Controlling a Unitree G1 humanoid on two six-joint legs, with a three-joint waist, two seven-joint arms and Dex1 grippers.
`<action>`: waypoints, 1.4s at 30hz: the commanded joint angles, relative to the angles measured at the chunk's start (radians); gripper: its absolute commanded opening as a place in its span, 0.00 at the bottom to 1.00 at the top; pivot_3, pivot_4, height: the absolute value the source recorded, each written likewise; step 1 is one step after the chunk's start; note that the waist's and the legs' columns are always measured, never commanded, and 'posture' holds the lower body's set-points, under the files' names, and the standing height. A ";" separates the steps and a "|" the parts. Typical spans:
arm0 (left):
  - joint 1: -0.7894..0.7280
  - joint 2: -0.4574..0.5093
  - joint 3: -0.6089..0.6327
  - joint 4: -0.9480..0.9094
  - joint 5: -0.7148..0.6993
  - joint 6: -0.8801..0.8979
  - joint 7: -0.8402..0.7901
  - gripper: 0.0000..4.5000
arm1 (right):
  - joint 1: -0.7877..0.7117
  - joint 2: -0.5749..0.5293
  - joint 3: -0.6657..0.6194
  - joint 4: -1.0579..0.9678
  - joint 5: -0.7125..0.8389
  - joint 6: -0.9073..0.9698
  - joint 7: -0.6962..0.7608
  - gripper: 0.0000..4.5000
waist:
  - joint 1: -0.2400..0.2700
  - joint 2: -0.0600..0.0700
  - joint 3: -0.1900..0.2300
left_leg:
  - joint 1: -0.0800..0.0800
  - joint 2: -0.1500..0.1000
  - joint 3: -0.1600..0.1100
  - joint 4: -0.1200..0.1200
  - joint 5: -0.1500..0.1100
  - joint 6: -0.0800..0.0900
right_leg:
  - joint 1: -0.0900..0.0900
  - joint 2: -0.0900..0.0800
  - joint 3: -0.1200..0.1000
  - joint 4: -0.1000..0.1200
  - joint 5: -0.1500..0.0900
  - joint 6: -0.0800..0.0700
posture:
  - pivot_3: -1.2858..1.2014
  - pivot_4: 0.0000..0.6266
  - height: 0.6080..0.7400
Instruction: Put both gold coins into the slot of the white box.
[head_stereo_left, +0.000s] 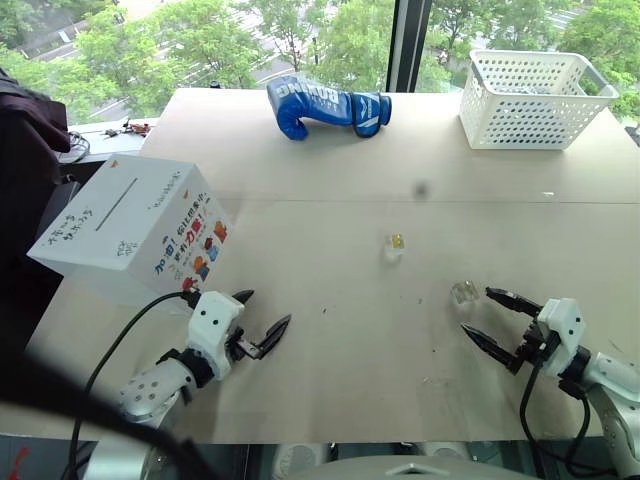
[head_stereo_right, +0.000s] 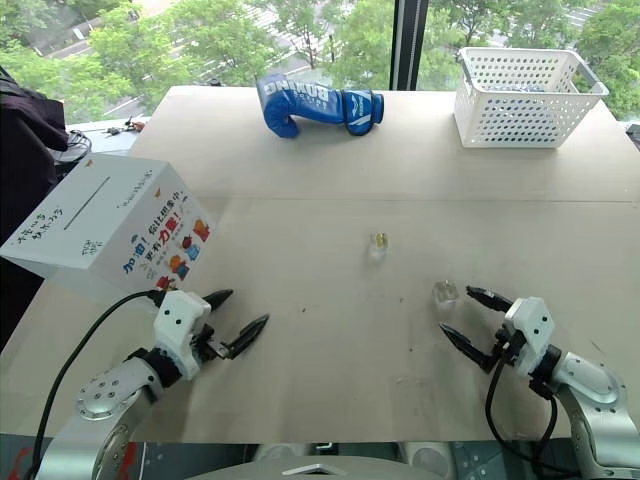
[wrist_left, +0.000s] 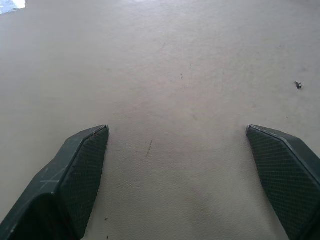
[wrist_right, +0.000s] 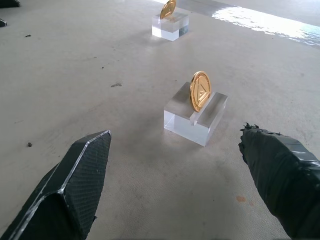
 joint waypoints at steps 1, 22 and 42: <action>0.000 0.001 -0.012 -0.002 0.010 -0.015 -0.002 1.00 | 0.006 0.002 -0.021 -0.035 0.011 -0.016 -0.016 0.99 | 0.000 0.000 0.000 | 0.000 0.000 0.000 0.000 0.000 0.000 | 0.000 0.000 0.000 0.000 0.000 0.000 | 0.52 0.24 0.73; -0.096 0.147 -0.061 -0.214 -0.204 0.072 -0.223 1.00 | -0.083 0.030 0.011 -0.118 -0.023 0.086 -0.172 0.94 | 0.000 0.000 0.000 | -0.001 0.000 0.000 0.000 0.000 0.000 | 0.000 0.001 0.000 0.000 0.000 0.000 | 0.52 0.24 0.73; -0.196 0.110 -0.046 -0.232 -0.304 0.170 -0.131 1.00 | -0.098 0.072 -0.009 -0.187 0.146 0.259 -0.194 0.01 | 0.000 0.000 0.000 | 0.000 0.000 0.000 0.000 0.000 0.000 | 0.000 0.004 -0.003 0.000 0.000 0.000 | 0.52 0.24 0.73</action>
